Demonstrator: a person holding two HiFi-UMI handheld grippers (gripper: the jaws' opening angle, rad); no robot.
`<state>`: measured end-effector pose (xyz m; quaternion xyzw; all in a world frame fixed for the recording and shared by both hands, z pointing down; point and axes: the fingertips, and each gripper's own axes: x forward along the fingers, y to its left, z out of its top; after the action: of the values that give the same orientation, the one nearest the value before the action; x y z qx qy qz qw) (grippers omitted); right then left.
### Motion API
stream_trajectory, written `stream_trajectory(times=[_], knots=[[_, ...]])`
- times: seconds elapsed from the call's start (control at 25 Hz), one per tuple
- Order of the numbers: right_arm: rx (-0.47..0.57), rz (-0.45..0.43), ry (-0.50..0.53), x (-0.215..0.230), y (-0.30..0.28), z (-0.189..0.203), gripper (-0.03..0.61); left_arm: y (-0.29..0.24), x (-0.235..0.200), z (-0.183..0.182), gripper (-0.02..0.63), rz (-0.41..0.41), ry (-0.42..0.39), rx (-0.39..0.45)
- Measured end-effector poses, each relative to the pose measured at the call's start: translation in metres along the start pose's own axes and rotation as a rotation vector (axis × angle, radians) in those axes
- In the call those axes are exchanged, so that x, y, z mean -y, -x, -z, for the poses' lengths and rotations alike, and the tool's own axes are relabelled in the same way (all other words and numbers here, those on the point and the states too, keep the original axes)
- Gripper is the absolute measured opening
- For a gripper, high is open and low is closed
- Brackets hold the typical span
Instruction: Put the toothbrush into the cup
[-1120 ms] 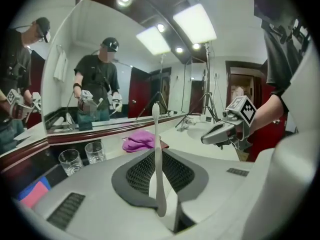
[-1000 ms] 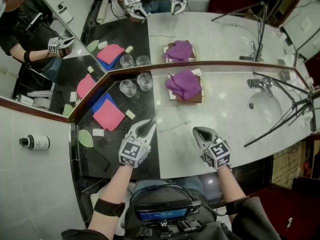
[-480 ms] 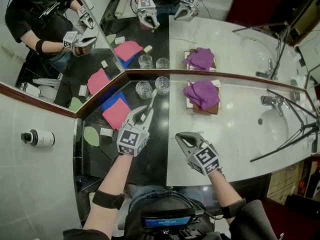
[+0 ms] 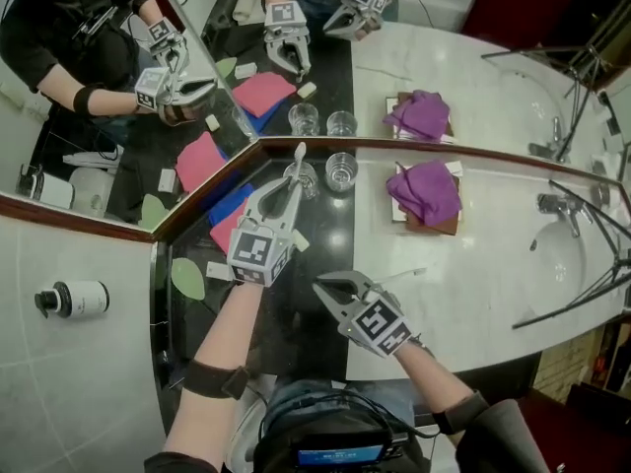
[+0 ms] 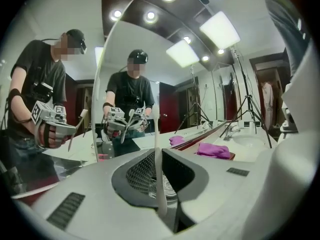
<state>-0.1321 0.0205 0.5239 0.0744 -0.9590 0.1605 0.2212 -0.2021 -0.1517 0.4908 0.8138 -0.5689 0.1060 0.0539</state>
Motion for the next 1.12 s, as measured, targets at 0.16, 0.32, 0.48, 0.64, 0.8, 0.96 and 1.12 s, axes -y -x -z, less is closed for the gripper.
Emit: stream_trajectory(times=[0.16,0.32,0.48,0.64,0.8,0.96,1.12], knots=[[-0.014,-0.039,-0.004,-0.008,-0.025,0.002,0.012,-0.017,-0.022,0.003,0.034,-0.010,-0.015,0.026],[-0.033,-0.074,0.001,-0.015,-0.041,0.008,0.012,-0.031,-0.024,-0.002,0.034,0.015,-0.004,0.054],[-0.044,-0.089,0.005,-0.016,-0.052,0.012,0.012,-0.039,-0.036,0.000,0.034,-0.007,0.009,0.108],[-0.053,-0.090,-0.006,-0.015,-0.055,0.017,0.012,-0.044,-0.038,0.001,0.034,-0.005,0.030,0.119],[-0.062,-0.096,-0.010,-0.016,-0.059,0.021,0.012,-0.049,-0.040,0.004,0.034,-0.002,0.033,0.129],[-0.064,-0.097,-0.021,-0.017,-0.060,0.025,0.012,-0.056,-0.041,0.017,0.034,0.003,0.020,0.133],[-0.069,-0.095,-0.030,-0.014,-0.059,0.031,0.012,-0.060,-0.042,0.030,0.034,0.005,0.020,0.119]])
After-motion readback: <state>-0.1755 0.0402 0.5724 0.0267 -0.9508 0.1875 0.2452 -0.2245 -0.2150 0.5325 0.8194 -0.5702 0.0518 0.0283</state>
